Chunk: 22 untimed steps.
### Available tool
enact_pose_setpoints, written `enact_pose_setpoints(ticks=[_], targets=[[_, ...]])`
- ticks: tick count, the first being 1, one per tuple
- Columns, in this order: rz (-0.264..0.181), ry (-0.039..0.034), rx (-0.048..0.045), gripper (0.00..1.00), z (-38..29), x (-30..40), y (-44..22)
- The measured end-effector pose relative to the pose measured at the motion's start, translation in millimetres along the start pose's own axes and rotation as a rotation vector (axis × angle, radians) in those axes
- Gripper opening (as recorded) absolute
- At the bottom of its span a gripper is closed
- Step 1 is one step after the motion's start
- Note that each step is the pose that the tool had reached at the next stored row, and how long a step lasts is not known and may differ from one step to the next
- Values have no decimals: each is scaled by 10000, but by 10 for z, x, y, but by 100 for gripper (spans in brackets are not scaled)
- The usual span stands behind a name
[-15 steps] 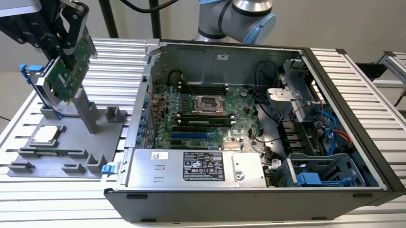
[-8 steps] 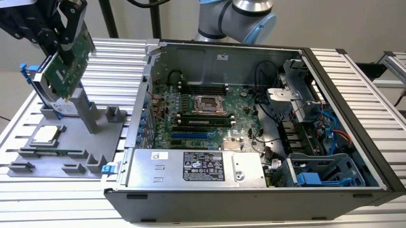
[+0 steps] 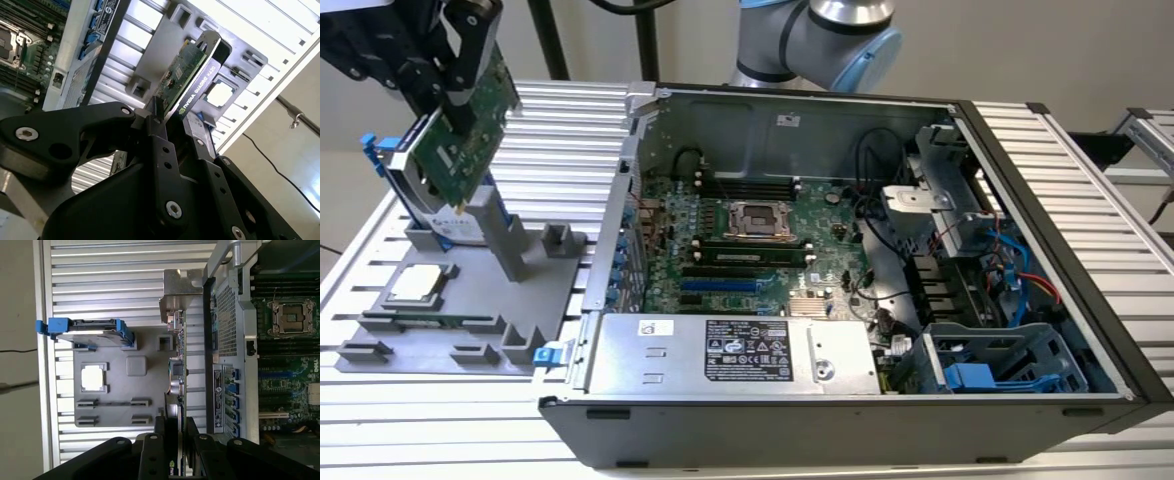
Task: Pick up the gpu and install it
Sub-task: 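Pick up the gpu and move the gpu toward the slot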
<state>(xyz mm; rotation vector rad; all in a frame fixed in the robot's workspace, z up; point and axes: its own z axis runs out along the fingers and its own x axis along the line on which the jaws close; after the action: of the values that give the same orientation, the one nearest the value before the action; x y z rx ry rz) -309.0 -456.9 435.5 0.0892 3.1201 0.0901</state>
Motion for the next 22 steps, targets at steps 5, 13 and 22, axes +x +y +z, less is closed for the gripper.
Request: enact_pose_setpoints(ticks=[5, 13, 22], targets=[[2, 17, 0, 0, 2, -44, 2], [4, 61, 4, 0, 3, -123, 7], [8, 128, 7, 0, 5, -208, 12]])
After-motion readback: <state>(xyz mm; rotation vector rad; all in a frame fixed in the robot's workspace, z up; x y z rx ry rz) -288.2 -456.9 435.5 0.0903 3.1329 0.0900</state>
